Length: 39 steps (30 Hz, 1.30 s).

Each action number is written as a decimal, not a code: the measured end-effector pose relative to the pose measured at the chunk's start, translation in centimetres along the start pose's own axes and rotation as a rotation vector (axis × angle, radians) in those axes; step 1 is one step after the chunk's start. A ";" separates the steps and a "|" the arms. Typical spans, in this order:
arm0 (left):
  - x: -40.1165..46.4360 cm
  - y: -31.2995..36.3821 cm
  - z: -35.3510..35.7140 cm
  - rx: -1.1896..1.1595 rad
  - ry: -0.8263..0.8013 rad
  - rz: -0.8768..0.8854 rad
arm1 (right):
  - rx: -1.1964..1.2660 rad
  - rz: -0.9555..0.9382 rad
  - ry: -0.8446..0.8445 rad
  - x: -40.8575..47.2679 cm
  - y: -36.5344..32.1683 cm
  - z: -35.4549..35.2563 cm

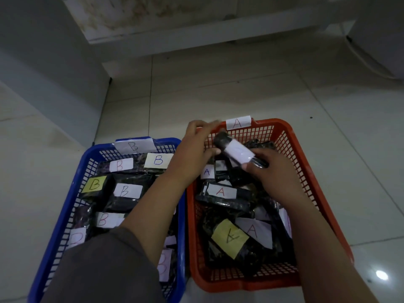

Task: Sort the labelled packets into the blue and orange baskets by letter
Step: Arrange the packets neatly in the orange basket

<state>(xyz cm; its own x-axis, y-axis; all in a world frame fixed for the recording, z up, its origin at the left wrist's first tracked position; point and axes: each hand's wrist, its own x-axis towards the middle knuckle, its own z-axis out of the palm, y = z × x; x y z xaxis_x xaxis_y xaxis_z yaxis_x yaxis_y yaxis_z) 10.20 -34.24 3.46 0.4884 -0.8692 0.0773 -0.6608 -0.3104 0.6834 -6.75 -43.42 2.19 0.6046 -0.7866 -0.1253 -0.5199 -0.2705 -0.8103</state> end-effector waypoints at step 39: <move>3.9 -2.8 0.9 0.359 -0.280 0.023 | 0.124 0.221 0.223 1.0 2.5 -1.0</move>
<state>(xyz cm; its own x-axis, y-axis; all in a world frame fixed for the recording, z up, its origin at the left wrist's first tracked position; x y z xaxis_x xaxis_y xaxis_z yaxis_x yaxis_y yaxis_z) 13.45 -37.14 1.18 0.3312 -0.9325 -0.1439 -0.8492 -0.3610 0.3853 -8.03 -45.43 0.59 0.3318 -0.9243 -0.1885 -0.5380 -0.0213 -0.8426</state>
